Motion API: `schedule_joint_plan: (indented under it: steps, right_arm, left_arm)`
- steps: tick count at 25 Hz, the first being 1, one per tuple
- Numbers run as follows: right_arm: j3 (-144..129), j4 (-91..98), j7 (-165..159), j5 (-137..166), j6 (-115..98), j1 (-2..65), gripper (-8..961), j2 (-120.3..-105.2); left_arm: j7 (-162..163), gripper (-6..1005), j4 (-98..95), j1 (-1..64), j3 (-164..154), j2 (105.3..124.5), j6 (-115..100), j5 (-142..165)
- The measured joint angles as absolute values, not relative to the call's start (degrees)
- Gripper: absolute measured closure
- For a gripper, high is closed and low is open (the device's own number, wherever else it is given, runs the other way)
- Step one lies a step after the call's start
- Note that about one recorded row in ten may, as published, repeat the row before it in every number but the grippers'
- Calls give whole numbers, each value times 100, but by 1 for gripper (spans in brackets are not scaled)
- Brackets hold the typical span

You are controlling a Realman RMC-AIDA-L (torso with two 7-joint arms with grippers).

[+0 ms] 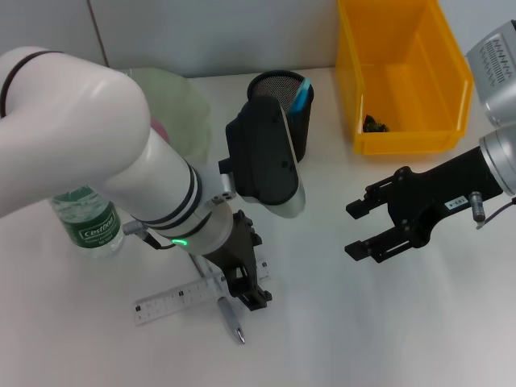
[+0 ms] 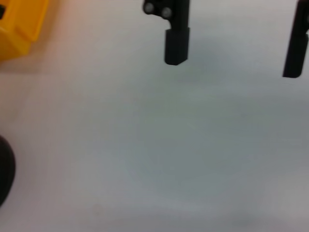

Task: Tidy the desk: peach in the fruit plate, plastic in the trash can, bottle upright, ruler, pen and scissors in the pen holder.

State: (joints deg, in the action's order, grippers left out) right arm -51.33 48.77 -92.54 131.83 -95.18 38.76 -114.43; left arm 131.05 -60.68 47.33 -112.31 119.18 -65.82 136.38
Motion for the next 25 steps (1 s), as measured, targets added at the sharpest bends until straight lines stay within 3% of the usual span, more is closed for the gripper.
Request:
schedule_joint_plan:
  steps: [13, 18, 25]
  right_arm:
    - [-5143, 4862, -9246, 13183, -9519, 3879, 237, -11443]
    - [-5177, 4852, -9241, 13183, -9521, 3889, 237, -11443]
    - [-5211, 4850, -9236, 13183, -9518, 3890, 237, -11435]
  left_arm:
    - [13156, 248, -6056, 4791, -11366, 11918, -6518, 13641]
    - [13157, 494, -6047, 4791, -11478, 11918, -6433, 13641]
    - [13157, 536, -6220, 4739, -11577, 11918, -6402, 13640]
